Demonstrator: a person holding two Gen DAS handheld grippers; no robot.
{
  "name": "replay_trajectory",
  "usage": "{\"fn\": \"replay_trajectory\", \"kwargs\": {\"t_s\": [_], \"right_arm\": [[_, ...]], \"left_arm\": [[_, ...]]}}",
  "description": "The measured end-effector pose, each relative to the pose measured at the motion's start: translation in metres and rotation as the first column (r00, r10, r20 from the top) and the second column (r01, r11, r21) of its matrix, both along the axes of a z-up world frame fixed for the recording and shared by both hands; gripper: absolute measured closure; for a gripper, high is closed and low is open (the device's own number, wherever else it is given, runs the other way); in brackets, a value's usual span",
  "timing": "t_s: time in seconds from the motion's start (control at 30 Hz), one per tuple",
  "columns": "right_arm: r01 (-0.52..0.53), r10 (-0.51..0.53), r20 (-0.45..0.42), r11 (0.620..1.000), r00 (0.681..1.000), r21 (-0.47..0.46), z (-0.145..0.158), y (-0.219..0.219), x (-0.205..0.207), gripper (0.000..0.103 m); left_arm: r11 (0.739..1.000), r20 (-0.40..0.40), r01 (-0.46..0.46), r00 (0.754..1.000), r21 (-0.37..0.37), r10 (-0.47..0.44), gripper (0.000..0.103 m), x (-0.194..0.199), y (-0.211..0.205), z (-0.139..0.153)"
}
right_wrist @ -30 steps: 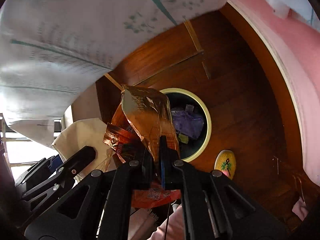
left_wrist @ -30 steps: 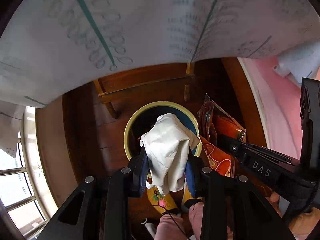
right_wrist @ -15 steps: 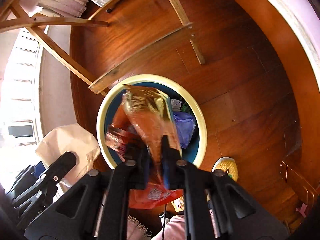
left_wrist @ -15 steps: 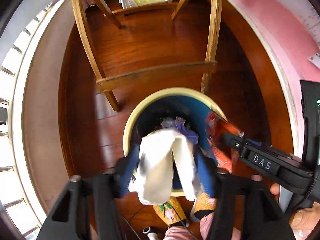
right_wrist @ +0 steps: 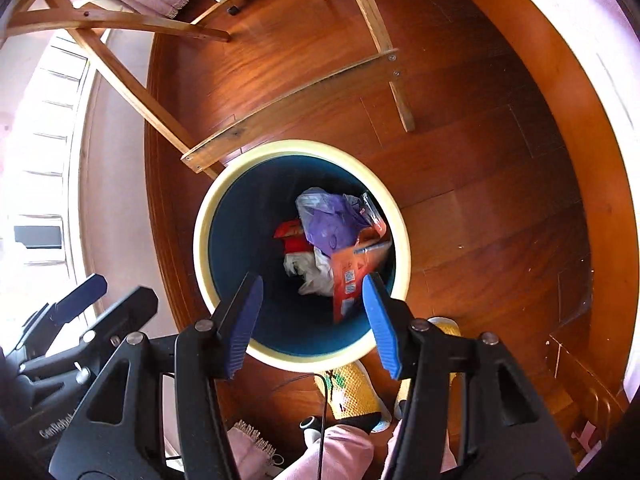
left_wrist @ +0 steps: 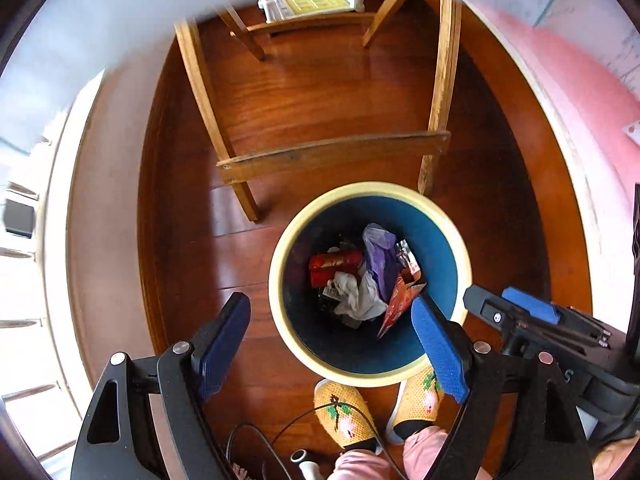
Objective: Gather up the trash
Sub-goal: 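Raise both open grippers back toward the table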
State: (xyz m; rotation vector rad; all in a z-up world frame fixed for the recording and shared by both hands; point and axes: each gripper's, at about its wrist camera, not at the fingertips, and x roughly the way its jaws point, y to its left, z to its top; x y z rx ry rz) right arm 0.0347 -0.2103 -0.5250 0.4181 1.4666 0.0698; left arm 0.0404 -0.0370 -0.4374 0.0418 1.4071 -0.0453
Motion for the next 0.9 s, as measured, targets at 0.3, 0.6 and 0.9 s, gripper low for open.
{"fn": "replay_trajectory", "kwargs": {"t_s": [0.3,0.6,0.9], "right_arm": [[-0.039,0.04,0.045,0.999,0.998,-0.031,0.088,0.004,-0.011,0.054],[-0.099,0.108,0.141,0.993,0.984,-0.068,0.243,0.01,-0.027,0.054],[-0.109,0.125,0.273,0.991,0.954,-0.075,0.381,0.022,-0.033,0.054]], "left_arm": [[0.999,0.047,0.033,0.998,0.022,-0.034,0.019,-0.012,-0.007,0.106],[0.995,0.091,0.097,0.991,-0.019,-0.095,0.019,-0.023,-0.005,0.264],[0.984,0.165,0.179,0.97,0.01,-0.179,0.019,-0.03,-0.002,0.389]]}}
